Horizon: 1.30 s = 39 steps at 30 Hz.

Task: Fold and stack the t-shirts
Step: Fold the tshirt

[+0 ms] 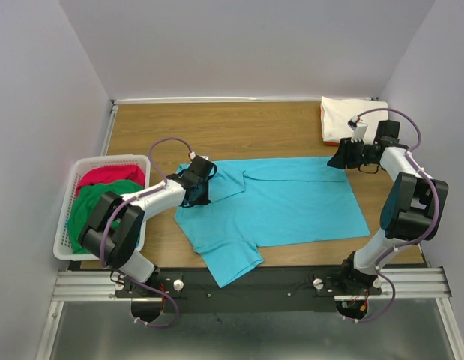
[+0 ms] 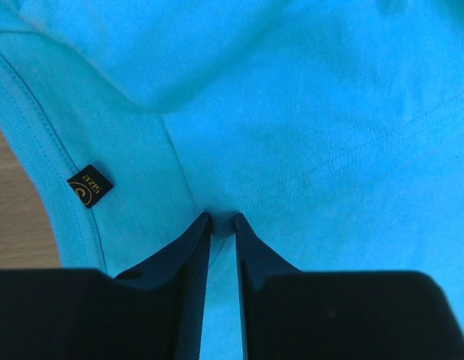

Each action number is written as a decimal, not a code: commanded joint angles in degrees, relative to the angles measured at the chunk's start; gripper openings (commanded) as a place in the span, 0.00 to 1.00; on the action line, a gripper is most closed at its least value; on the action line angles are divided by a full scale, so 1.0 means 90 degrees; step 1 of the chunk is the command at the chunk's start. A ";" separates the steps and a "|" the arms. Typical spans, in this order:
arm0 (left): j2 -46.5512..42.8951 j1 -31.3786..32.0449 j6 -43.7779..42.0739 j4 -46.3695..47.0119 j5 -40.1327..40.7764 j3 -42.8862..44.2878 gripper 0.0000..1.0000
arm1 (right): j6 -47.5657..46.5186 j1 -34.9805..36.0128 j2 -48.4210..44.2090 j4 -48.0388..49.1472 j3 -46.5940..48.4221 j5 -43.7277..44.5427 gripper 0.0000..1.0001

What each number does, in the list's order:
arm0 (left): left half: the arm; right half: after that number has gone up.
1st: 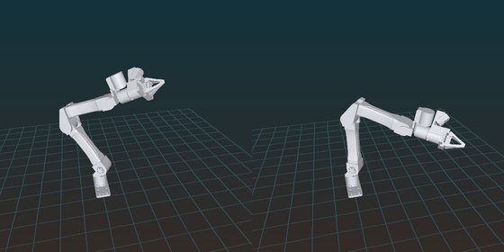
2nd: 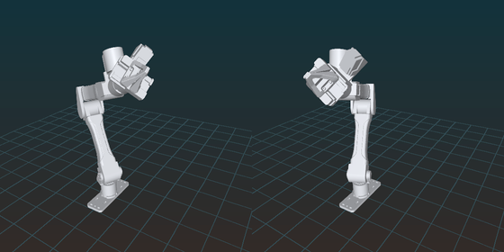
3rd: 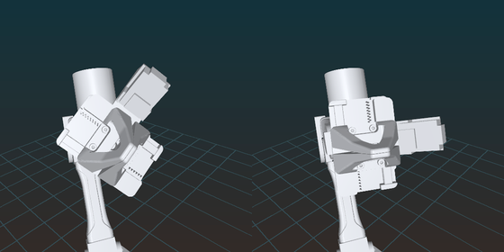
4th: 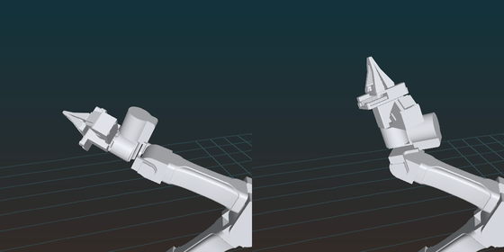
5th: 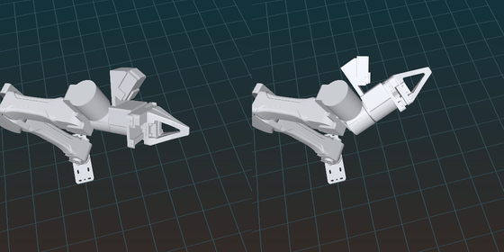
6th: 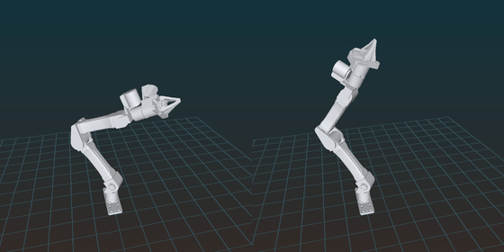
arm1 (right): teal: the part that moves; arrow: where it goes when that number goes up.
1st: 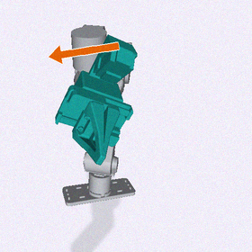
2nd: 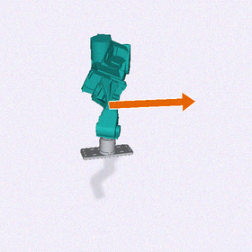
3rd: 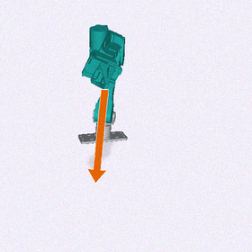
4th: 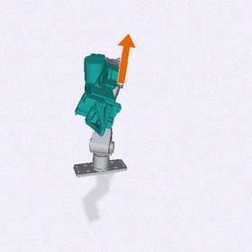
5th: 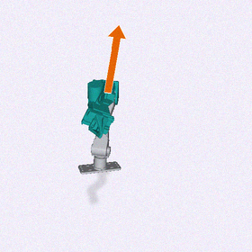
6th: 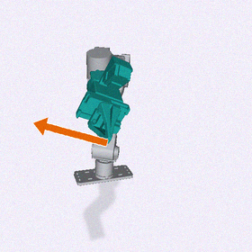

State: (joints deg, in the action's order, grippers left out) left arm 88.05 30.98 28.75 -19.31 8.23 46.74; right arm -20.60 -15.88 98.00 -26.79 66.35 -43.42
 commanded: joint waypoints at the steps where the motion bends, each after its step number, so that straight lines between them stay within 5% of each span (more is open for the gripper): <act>1: 0.0031 0.0014 0.0047 0.0085 -0.0016 0.0012 0.26 | -0.0055 -0.0042 0.0030 -0.0139 -0.0096 -0.0117 0.45; 12: -0.0438 0.0005 0.0067 -0.0091 -0.0318 0.0178 0.00 | -0.0055 -0.0042 0.0030 -0.0139 -0.0096 -0.0098 0.45; 39: -0.0828 0.0239 0.0106 -0.0071 -0.1569 -0.0281 0.03 | -0.0055 -0.0042 0.0069 -0.0139 -0.0087 -0.0078 0.45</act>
State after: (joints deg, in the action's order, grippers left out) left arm 82.37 32.75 29.21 -19.59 -3.84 44.56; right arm -20.60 -15.88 98.00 -26.81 66.35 -43.42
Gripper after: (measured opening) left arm 0.019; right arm 0.449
